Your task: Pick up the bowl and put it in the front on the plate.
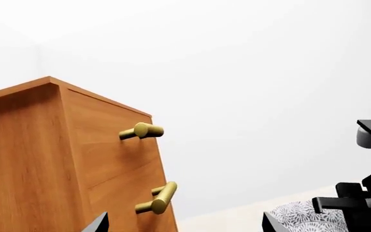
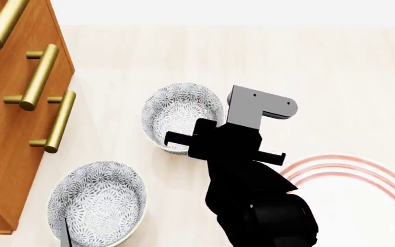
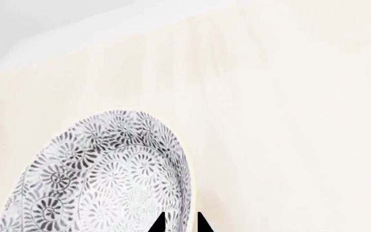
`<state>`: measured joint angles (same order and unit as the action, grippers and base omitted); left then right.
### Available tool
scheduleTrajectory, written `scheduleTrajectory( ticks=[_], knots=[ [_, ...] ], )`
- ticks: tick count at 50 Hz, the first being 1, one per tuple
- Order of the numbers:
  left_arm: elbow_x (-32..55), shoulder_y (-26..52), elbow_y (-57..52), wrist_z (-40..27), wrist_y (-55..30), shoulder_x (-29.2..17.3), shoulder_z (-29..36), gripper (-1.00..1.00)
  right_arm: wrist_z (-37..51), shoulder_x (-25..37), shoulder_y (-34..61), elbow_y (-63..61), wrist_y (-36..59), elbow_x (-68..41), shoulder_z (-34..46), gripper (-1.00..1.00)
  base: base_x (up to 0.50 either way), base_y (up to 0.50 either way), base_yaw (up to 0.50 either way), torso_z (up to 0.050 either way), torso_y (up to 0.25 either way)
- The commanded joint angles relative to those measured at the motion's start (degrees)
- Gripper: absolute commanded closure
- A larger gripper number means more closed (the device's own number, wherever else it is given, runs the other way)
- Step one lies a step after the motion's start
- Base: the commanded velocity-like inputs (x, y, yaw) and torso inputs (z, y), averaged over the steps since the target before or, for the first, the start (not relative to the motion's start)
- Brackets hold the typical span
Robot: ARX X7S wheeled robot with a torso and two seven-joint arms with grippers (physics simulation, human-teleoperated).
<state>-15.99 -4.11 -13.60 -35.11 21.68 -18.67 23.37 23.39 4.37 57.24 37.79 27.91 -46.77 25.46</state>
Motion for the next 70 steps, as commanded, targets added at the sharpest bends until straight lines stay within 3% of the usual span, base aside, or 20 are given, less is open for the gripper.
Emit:
scheduleTrajectory(
  ticks=[1, 9, 26, 37, 58, 66, 70],
  knots=[
    [-0.95, -0.10, -0.20, 0.84, 1.29, 0.75, -0.86, -1.00, -1.30, -0.84, -0.19, 0.40, -0.89, 0.19, 0.08, 1.00, 0.00, 0.00, 0.00, 0.000, 0.000],
    [-0.89, -0.15, -0.47, 0.80, 1.06, 0.62, -0.72, -1.00, -0.96, 0.04, -0.97, -3.43, -1.17, -0.15, 0.72, 1.00, 0.00, 0.00, 0.00, 0.000, 0.000],
    [-0.87, -0.10, -0.65, 0.45, 0.98, 0.44, -0.47, -1.00, 2.35, 7.29, -0.82, -25.52, -9.09, 11.66, 7.90, 1.00, 0.00, 0.00, 0.00, 0.000, 0.000],
    [-0.70, -0.08, -1.02, 0.21, 0.87, 0.23, -0.47, -1.00, 5.23, 14.40, 0.12, -41.56, -4.23, 8.38, 5.41, 1.00, 0.00, 0.00, 0.00, 0.000, 0.000],
    [-1.01, 0.12, -1.11, -0.16, 0.66, 0.18, 0.09, -1.00, 6.64, 40.11, -10.65, -69.20, 1.97, -11.53, -11.08, 1.00, 0.00, 0.00, 0.00, 0.000, 0.000],
    [-1.28, 0.21, -1.00, -0.11, 0.26, 0.15, 0.41, -1.00, 2.55, 50.62, -18.17, -71.42, 1.33, -24.33, -20.13, 1.00, 0.00, 0.00, 0.00, 0.000, 0.000],
    [-1.61, 0.12, -0.91, -0.22, 0.22, 0.05, 0.54, -1.00, 0.25, 55.27, -23.79, -70.88, 0.91, -25.32, -23.30, 1.00, 0.00, 0.00, 0.00, 0.000, 0.000]
  ],
)
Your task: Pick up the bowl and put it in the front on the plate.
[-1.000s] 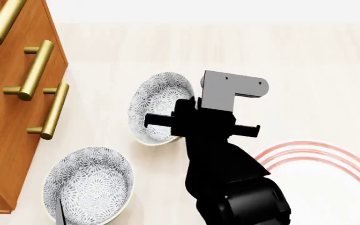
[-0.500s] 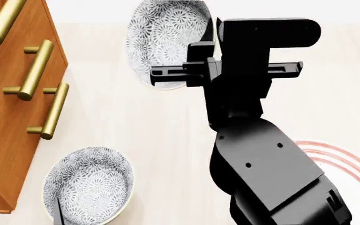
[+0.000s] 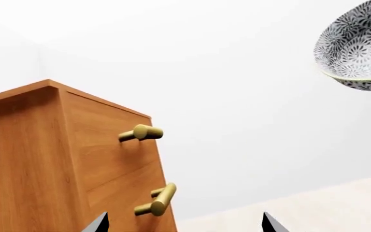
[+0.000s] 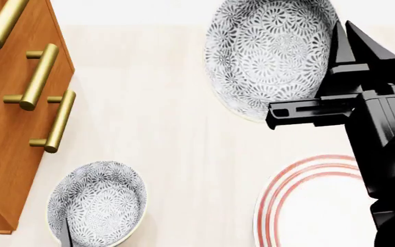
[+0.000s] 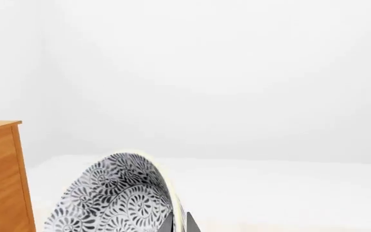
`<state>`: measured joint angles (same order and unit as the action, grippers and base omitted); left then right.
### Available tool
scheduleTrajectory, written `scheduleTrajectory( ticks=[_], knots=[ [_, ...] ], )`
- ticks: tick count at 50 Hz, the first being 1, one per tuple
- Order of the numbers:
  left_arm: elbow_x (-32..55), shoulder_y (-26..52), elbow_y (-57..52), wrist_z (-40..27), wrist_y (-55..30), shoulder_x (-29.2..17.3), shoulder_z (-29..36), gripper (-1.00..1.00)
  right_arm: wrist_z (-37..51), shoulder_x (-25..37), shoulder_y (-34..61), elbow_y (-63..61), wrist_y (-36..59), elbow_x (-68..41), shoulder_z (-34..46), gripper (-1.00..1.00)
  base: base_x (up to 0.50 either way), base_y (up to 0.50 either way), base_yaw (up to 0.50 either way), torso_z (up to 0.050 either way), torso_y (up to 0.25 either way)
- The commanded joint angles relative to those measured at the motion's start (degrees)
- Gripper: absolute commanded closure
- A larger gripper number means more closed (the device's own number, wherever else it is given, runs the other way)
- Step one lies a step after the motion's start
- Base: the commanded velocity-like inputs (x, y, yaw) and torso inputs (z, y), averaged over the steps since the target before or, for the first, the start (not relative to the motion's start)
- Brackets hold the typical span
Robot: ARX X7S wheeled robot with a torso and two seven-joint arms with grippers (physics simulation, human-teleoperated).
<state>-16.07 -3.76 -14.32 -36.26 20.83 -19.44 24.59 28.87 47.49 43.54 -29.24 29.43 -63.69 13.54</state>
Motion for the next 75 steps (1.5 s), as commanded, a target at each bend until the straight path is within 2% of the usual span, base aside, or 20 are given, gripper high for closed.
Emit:
scheduleTrajectory(
  ticks=[1, 4, 8, 10, 11, 16, 35, 42, 52, 75],
  knots=[
    [-1.57, -0.23, -0.21, 0.93, 0.98, 0.81, -0.69, -1.00, -6.71, 13.30, -12.07, -3.96, -0.98, -9.09, -12.39, 1.00, 0.00, 0.00, 0.00, 0.000, 0.000],
    [-1.83, -0.23, -0.47, 1.00, 0.55, 0.76, -0.68, -1.00, -8.97, 16.39, -17.47, -3.79, -1.60, -11.49, -16.00, 1.00, 0.00, 0.00, 0.00, 0.000, 0.000],
    [-2.03, -0.16, -0.24, 0.93, 0.47, 0.68, -0.58, -1.00, -16.14, 19.27, -25.34, -2.45, -2.62, -15.51, -21.88, 1.00, 0.00, 0.00, 0.00, 0.000, 0.000],
    [-2.14, -0.13, -0.14, 0.92, 0.49, 0.65, -0.47, -1.00, -16.01, 19.31, -25.81, -1.62, -2.87, -14.19, -22.29, 1.00, 0.00, 0.00, 0.00, 0.000, 0.000],
    [-2.15, -0.13, -0.33, 1.04, 0.30, 0.63, -0.42, -1.00, -19.05, 20.20, -26.85, -0.68, -2.35, -16.96, -23.34, 1.00, 0.00, 0.00, 0.00, 0.000, 0.000],
    [-2.35, -0.09, -0.59, 1.03, -0.02, 0.56, -0.40, -1.00, -25.76, 20.27, -29.99, 2.83, -3.21, -14.26, -24.23, 1.00, 0.00, 0.00, 0.00, 0.000, 0.000],
    [-2.57, -0.13, -1.15, 1.16, -0.94, 0.31, 0.02, -1.00, -28.01, 20.43, -32.05, 10.86, -3.88, -10.15, -25.68, 1.00, 0.00, 0.00, 0.00, 0.000, 0.001],
    [-2.70, -0.09, -1.23, 1.20, -1.15, 0.25, 0.27, -1.00, -29.17, 19.80, -37.25, 10.51, -3.41, -11.48, -29.13, 1.00, 0.00, 0.00, 0.00, 0.000, 0.000],
    [-2.48, 0.13, -1.03, 1.06, -1.09, 0.04, 0.33, -1.00, -34.21, 18.90, -41.59, 10.99, -3.68, -9.60, -29.11, 1.00, 0.00, 0.00, 0.00, 0.000, 0.000],
    [-2.51, 0.10, -0.90, 0.78, -1.17, -0.26, 0.88, -1.00, -34.31, 17.17, -41.31, 13.87, -3.85, -7.36, -26.99, 1.00, 0.00, 0.00, 0.00, 0.000, 0.000]
  ],
)
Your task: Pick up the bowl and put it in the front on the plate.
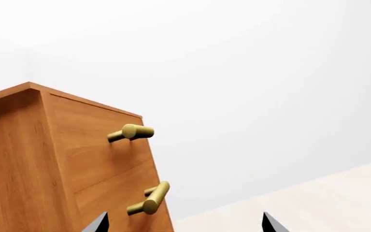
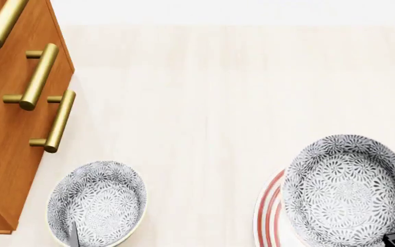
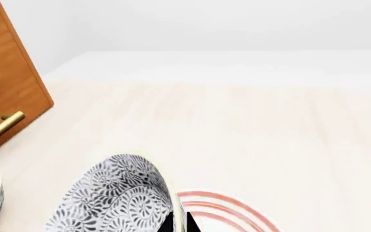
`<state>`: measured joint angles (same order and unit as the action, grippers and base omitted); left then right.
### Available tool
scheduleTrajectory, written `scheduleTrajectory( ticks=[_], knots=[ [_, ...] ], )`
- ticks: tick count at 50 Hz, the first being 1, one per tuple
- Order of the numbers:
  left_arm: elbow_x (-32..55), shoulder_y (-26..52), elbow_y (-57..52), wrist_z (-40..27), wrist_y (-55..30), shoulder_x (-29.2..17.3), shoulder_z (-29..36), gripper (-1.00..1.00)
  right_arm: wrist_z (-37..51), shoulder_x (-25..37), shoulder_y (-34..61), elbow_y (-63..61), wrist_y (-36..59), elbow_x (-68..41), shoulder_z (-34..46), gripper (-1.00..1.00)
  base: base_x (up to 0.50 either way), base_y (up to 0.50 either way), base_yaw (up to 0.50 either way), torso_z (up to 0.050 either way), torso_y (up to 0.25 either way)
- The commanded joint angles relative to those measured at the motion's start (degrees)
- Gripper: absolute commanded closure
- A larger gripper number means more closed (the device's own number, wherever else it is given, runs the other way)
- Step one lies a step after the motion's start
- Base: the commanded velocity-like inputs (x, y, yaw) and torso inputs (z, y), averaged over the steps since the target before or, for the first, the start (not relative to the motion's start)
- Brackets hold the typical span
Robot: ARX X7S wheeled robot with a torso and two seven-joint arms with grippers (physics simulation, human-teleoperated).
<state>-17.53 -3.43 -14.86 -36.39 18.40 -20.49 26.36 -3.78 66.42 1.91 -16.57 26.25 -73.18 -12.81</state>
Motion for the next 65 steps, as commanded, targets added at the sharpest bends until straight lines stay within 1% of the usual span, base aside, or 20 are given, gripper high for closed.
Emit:
scheduleTrajectory(
  ticks=[1, 38, 65],
  knots=[
    [-1.05, -0.24, -0.47, 0.92, 1.17, 0.78, -0.88, -1.00, -1.66, -1.94, 0.28, 1.10, -0.70, 2.19, -0.49, 1.00, 0.00, 0.00, 0.00, 0.000, 0.000],
    [-0.88, -0.05, -0.38, 0.60, 1.03, 0.33, -0.10, -1.00, -2.73, -5.11, 2.41, 4.25, -1.22, 6.23, 4.40, 1.00, 0.00, 0.00, 0.00, 0.000, 0.000],
    [-0.45, 0.05, -0.41, 0.51, 0.90, 0.00, 0.46, -1.00, -4.13, -9.47, 6.27, 9.03, -1.86, 10.86, 10.26, 1.00, 0.00, 0.00, 0.00, 0.000, 0.000]
  ],
)
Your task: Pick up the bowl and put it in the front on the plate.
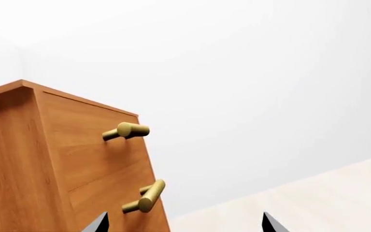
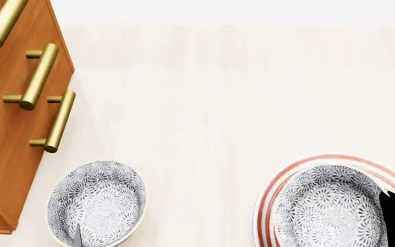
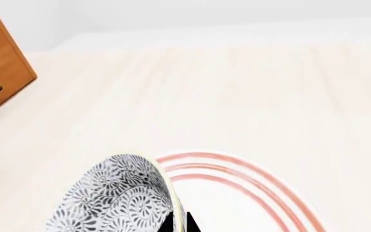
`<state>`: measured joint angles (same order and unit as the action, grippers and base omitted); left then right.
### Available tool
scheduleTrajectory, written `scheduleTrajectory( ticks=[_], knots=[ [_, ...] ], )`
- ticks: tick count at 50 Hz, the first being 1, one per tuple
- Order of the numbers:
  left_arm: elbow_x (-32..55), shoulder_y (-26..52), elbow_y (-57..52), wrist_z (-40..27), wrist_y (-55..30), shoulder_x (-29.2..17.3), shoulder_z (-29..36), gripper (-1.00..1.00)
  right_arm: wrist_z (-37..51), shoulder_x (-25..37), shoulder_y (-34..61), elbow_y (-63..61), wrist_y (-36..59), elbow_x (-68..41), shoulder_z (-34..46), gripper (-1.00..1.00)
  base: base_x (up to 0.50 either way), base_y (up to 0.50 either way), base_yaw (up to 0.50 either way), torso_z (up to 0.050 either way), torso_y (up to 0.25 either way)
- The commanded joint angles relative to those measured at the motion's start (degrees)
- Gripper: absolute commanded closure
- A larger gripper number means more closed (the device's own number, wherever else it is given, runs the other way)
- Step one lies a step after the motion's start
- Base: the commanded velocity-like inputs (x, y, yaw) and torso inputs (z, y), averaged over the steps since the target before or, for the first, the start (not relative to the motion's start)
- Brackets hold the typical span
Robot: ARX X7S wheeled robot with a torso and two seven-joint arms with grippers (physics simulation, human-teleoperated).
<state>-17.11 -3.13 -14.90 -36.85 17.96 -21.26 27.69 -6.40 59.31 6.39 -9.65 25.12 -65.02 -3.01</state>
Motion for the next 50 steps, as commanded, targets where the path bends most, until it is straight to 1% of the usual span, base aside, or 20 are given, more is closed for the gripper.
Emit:
scheduleTrajectory(
  ticks=[1, 29, 46, 50],
  knots=[
    [-0.89, -0.28, -0.40, 0.97, 1.31, 0.75, -0.85, -1.00, -1.61, -2.46, 1.83, 2.24, -0.81, 2.86, 0.58, 1.00, 0.00, 0.00, 0.00, 0.000, 0.000],
    [-0.89, 0.02, -0.19, 0.77, 1.10, 0.53, -0.25, -1.00, -1.81, -4.56, 3.80, 7.79, -1.46, 6.22, 2.81, 1.00, 0.00, 0.00, 0.00, 0.000, 0.000],
    [-0.73, 0.05, 0.22, 0.47, 1.40, 0.25, 0.03, -1.00, -3.05, -7.13, 5.12, 11.63, -2.88, 10.82, 6.51, 1.00, 0.00, 0.00, 0.00, 0.000, 0.000],
    [-0.75, 0.09, 0.04, 0.48, 1.23, 0.21, 0.06, -1.00, -2.86, -6.94, 5.26, 11.53, -2.87, 11.34, 6.72, 1.00, 0.00, 0.00, 0.00, 0.000, 0.000]
  ],
)
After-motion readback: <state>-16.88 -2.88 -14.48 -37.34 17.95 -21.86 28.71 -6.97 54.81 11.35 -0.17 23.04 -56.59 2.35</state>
